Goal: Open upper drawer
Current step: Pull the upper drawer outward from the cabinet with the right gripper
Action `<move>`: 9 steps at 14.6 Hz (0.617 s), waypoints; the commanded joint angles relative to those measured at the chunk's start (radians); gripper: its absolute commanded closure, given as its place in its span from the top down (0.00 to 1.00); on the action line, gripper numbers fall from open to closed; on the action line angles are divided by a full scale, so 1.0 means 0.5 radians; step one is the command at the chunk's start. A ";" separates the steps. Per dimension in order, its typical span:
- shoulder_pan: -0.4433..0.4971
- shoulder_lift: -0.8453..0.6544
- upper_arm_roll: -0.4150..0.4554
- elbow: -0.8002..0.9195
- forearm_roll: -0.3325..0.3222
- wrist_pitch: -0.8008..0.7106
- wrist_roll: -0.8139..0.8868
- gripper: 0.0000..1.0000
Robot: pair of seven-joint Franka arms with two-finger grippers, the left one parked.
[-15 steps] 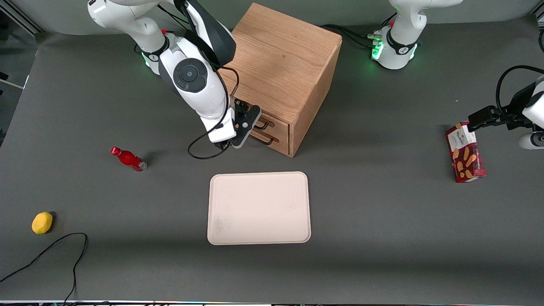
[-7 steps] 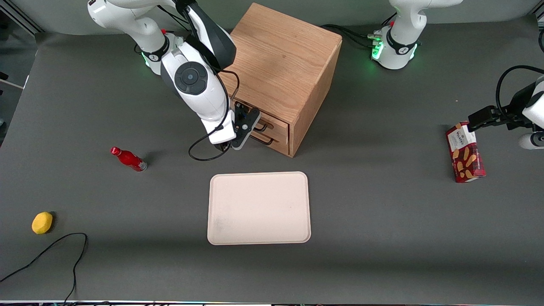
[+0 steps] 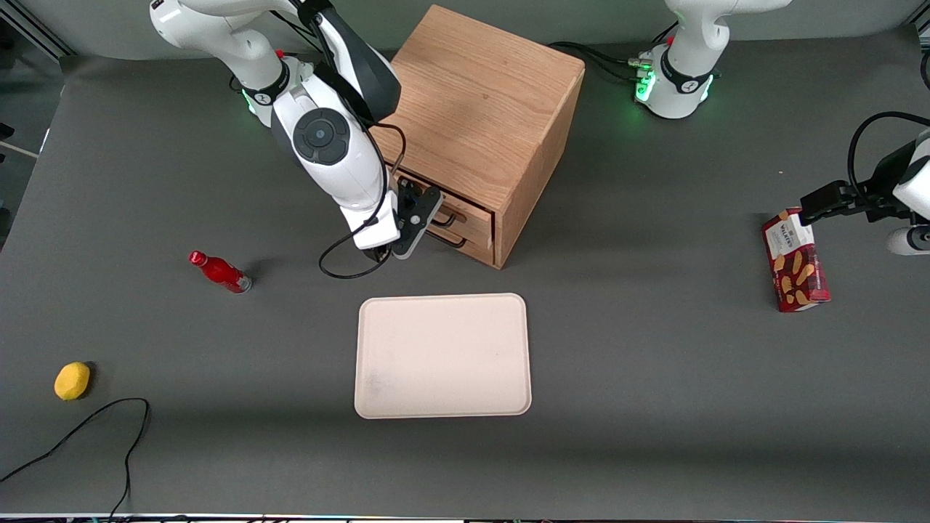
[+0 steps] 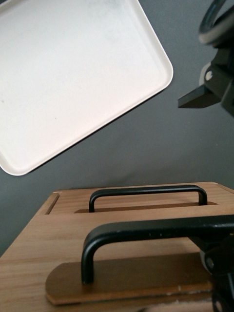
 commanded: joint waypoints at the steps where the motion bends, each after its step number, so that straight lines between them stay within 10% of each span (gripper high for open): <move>1: -0.007 0.002 -0.012 -0.007 -0.018 0.044 -0.056 1.00; 9: -0.072 0.045 -0.018 0.033 -0.042 0.069 -0.050 1.00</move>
